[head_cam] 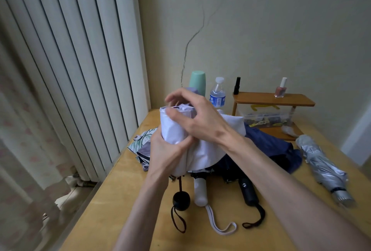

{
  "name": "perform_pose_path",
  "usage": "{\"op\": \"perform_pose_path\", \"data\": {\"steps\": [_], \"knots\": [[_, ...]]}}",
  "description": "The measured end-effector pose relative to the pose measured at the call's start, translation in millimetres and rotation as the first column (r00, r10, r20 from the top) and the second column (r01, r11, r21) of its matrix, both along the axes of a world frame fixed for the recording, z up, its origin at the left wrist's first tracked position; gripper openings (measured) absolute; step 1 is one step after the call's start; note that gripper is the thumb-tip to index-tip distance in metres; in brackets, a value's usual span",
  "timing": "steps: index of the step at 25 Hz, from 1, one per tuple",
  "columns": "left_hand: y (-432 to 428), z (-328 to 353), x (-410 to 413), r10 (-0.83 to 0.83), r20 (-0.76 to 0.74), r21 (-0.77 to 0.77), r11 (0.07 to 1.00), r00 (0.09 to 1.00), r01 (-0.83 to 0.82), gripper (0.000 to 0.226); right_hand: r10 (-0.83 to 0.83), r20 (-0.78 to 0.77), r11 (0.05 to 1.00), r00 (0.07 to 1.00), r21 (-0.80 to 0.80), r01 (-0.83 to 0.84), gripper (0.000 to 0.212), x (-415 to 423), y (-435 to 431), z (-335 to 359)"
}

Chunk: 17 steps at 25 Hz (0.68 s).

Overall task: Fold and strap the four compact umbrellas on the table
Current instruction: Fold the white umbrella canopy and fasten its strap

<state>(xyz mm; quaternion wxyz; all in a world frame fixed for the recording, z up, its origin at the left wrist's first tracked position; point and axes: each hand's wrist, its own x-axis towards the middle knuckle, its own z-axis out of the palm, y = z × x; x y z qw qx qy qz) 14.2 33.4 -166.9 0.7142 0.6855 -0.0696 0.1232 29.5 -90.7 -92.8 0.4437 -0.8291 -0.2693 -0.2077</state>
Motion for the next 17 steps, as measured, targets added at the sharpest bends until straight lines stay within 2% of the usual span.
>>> {"op": "perform_pose_path", "data": {"steps": [3,5,7,9,11,12,15,17], "knots": [[3,-3,3,0.002,-0.154,-0.144,0.989,0.988,-0.025,0.046,-0.202,0.011,0.948,0.979,0.255,0.193,0.027,0,-29,1],[6,-5,5,-0.015,-0.209,-0.202,0.979,0.978,-0.028,0.040,-0.322,-0.085,0.869,0.943,0.369,0.330,0.030,-4,-53,-4],[8,-3,3,-0.049,-0.232,-0.247,0.969,0.972,-0.010,0.040,-0.312,-0.285,0.829,0.906,0.384,0.407,0.039,-14,-68,-17],[8,-1,1,-0.095,-0.224,-0.260,0.965,0.970,0.035,0.047,-0.249,-0.485,0.834,0.838,0.332,0.440,0.066,-21,-72,-41],[7,-3,0,-0.128,-0.213,-0.255,0.964,0.969,0.071,0.056,-0.170,-0.525,0.806,0.834,0.413,0.425,0.078,-19,-74,-63],[7,-4,1,-0.136,-0.213,-0.254,0.964,0.968,0.079,0.061,-0.132,-0.498,0.762,0.857,0.502,0.409,0.073,-15,-78,-71],[12,-6,4,-0.158,-0.230,-0.250,0.963,0.960,0.099,0.075,-0.086,-0.400,0.631,0.913,0.687,0.360,0.039,-8,-88,-74],[15,-7,4,-0.170,-0.229,-0.236,0.965,0.958,0.115,0.063,-0.107,-0.334,0.601,0.936,0.729,0.329,0.030,-7,-92,-70]]}}
